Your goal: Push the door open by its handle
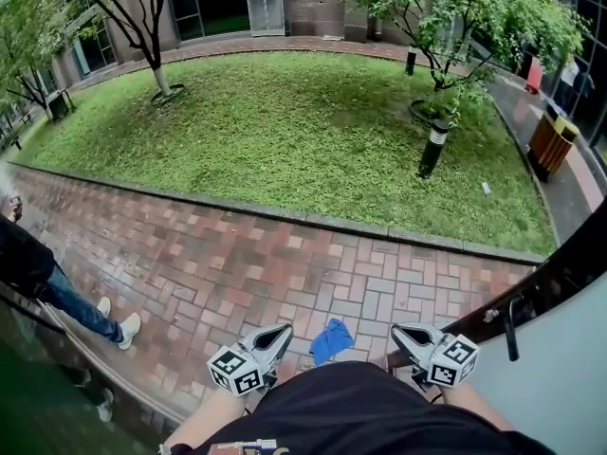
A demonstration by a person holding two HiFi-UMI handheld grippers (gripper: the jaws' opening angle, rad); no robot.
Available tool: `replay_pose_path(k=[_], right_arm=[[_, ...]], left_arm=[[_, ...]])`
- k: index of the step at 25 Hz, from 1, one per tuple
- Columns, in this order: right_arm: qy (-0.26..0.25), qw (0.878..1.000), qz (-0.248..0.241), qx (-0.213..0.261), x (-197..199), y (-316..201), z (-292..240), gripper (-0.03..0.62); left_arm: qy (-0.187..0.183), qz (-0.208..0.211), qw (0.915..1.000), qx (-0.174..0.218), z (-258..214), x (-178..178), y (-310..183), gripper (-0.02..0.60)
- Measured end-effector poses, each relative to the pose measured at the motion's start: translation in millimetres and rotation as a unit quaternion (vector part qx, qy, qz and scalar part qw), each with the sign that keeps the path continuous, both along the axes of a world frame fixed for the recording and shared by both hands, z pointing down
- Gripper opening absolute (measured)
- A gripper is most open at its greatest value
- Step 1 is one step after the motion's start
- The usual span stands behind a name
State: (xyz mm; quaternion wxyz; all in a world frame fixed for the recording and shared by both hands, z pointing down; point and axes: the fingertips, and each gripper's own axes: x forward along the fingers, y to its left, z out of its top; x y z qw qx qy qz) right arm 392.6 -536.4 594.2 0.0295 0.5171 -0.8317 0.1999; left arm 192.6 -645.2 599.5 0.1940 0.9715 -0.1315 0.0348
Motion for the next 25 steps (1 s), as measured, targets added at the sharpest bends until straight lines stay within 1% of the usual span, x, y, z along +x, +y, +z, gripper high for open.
replay_pose_path(k=[7, 13, 16, 20, 23, 25], right_arm=[[0.007, 1.0, 0.002, -0.001, -7, -14, -1, 0.0], [0.01, 1.0, 0.006, 0.0, -14, -15, -4, 0.0], [0.009, 1.0, 0.013, 0.001, -14, -18, -10, 0.0], [0.014, 0.999, 0.029, 0.003, -21, -14, -15, 0.0], [0.024, 0.999, 0.023, 0.011, -36, -11, -17, 0.0], [0.025, 0.999, 0.009, 0.018, -41, -8, -20, 0.0]], left_arm=[[0.007, 0.0, 0.9999, -0.008, 3, -9, -11, 0.0], [0.012, -0.001, 0.9999, -0.01, 2, -16, -15, 0.002], [0.02, 0.008, 0.9997, -0.014, 1, -15, -17, 0.0], [0.013, 0.03, 0.9993, -0.019, 4, -19, -12, 0.0], [0.01, 0.043, 0.999, -0.003, 7, -25, -10, 0.0], [0.008, 0.04, 0.9991, 0.012, 2, -21, -7, 0.0]])
